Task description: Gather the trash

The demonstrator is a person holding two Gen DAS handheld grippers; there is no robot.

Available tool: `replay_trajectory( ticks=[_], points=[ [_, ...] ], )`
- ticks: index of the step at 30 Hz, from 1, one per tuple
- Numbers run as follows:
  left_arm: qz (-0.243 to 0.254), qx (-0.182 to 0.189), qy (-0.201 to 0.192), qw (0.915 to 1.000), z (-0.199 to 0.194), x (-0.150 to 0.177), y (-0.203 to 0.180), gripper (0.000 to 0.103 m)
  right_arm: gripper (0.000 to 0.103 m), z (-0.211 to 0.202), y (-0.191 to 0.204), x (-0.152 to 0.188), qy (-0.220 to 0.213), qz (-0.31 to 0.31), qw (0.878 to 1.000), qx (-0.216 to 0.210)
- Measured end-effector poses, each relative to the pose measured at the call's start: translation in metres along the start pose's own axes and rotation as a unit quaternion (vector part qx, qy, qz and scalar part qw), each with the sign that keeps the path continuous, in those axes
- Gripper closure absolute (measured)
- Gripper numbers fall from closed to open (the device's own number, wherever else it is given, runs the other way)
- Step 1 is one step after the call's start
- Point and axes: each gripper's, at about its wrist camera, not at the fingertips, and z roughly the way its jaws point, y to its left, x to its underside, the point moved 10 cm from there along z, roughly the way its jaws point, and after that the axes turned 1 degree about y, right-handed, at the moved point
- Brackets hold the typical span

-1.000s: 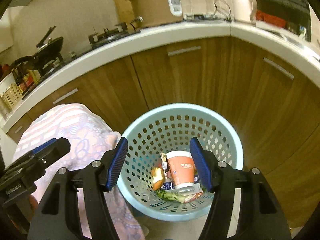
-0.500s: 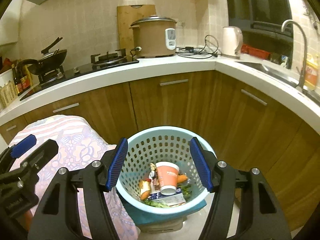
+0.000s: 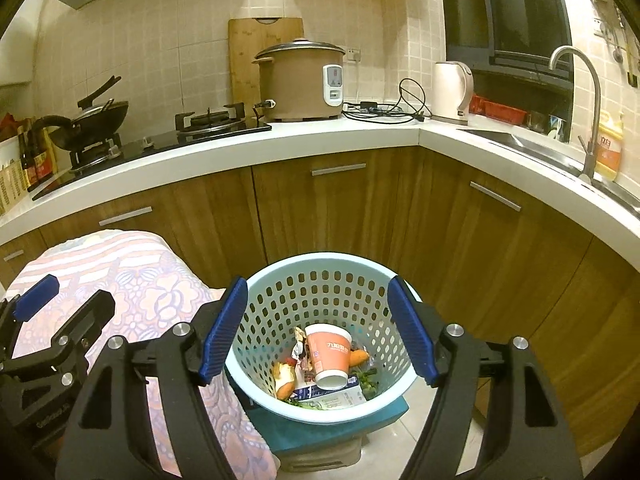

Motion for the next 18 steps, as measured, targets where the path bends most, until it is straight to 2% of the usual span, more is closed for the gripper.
replay_trajectory(
  ticks=[10,18],
  points=[
    [-0.006,-0.002,0.000,1.0000,-0.0012,-0.0003,0.0054,0.013,0.035,-0.0016,0.0029,-0.0009,-0.009,-0.004,1.000,0.002],
    [-0.009,-0.006,0.004,0.9999,0.0017,0.0011,0.0093,0.013,0.035,0.0043,0.0059,0.0032,0.004,-0.008,1.000,-0.006]
  ],
)
